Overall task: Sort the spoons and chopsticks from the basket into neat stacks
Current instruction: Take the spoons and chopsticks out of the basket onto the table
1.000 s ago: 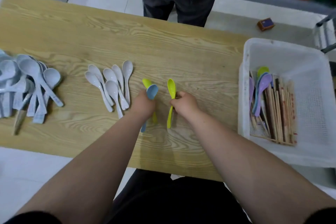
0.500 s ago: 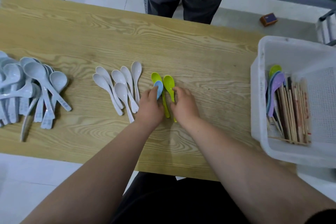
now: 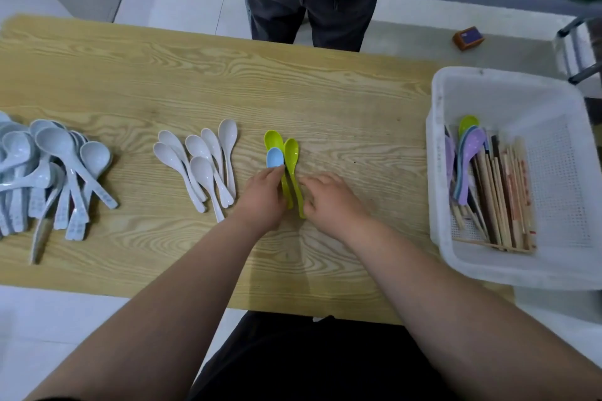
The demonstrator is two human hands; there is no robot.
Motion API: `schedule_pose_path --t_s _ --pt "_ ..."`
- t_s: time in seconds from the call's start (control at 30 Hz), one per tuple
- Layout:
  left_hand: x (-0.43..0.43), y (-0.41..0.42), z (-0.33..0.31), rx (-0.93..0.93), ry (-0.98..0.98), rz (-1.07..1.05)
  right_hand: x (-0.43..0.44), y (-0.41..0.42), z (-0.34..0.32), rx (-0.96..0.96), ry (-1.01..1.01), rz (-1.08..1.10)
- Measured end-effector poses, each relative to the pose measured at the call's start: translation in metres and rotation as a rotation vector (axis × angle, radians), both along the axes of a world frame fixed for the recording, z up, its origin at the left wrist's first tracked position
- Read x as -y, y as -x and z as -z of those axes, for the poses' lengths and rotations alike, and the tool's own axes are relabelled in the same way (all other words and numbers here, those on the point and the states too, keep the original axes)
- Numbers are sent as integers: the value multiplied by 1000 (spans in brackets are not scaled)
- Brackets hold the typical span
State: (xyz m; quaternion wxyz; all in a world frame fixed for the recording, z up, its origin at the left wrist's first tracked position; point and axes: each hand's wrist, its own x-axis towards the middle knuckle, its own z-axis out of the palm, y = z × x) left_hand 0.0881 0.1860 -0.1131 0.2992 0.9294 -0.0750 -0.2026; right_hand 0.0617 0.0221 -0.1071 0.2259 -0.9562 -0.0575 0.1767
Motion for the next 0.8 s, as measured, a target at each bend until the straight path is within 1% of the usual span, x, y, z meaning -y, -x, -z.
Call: schedule_pose_path --t_s 0.1,0.17,0.23,0.3,0.37,0.47,0.57,0.6,0.67,0.73,0.8 --pt "12 7 -3 81 -62 27 35 17 -17 126 -1 -31" --pt "34 14 -13 122 -24 59 66 30 -31 189 -27 -16" --pt "63 21 -24 154 40 85 103 45 -43 236 -66 92" --pt "98 26 -34 183 91 114 142 58 -54 286 -127 268" --pt "138 31 -45 208 122 157 183 69 -59 285 -149 365" --pt "190 37 -61 272 129 251 229 75 -47 283 -135 419" --pt "240 44 -68 349 120 387 271 75 -30 147 -79 466" --pt "255 45 -67 342 127 416 280 73 -27 109 -64 488" --pt "287 46 -65 237 125 404 293 65 -20 63 -74 551" --pt "315 44 -55 110 126 336 301 52 -14 19 -101 576" --pt "337 38 -40 8 76 255 304 38 -8 -33 -111 575"
